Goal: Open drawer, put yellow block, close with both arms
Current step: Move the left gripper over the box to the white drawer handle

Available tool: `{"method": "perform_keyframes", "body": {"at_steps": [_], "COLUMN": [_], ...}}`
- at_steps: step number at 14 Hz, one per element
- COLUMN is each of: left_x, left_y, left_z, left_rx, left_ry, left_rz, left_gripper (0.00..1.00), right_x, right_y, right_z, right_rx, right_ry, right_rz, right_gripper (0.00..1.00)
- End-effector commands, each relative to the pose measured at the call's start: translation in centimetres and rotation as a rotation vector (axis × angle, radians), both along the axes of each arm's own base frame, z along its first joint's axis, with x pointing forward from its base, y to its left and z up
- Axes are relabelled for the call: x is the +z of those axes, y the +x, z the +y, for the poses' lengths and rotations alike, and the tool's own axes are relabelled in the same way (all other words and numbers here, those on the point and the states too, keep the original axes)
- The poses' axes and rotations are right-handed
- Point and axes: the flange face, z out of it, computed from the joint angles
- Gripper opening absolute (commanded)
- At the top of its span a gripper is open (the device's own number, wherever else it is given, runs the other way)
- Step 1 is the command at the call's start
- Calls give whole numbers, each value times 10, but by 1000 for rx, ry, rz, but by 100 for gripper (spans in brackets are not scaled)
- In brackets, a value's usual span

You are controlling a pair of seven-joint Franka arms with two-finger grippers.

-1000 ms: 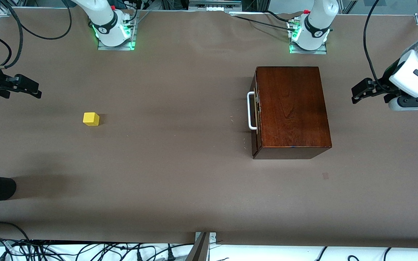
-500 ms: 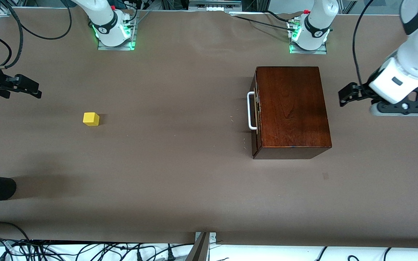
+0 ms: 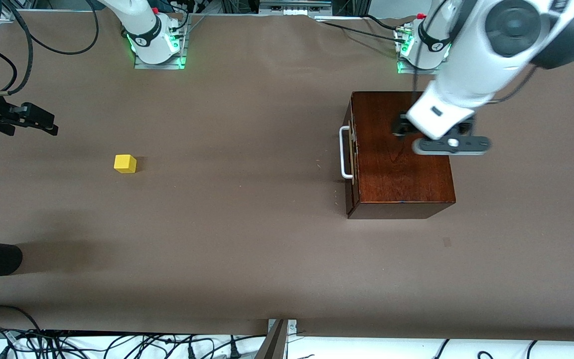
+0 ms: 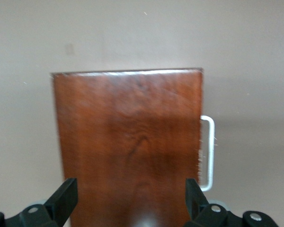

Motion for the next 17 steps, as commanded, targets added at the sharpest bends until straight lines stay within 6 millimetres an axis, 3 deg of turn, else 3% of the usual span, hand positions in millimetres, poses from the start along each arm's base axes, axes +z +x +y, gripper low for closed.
{"method": "perform_keyframes", "body": {"at_steps": [1,4,10,15,17], "left_x": [-22,-56,-124,-181,-199], "left_y": [-9,-21,-48,-65,-62], "left_z": [-52,-94,-161,-201,-203], "left_rx": [30,30,62,1,-35], "left_ry": [56,82,163,219,246], "left_rz": [3,15,22,-5,-17], "left_gripper": [100,100,100,100,100], "right_x": [0,-1,0,-4,-4], "right_y": [-1,0,0,2,2], "right_z": [0,0,2,3,2], "right_rx": [3,4,7,7,8], "right_ry": [-9,-11,-11,-13,-14], "right_rz": [7,8,4,8,5], "right_gripper": [100,100,100,100,100]}}
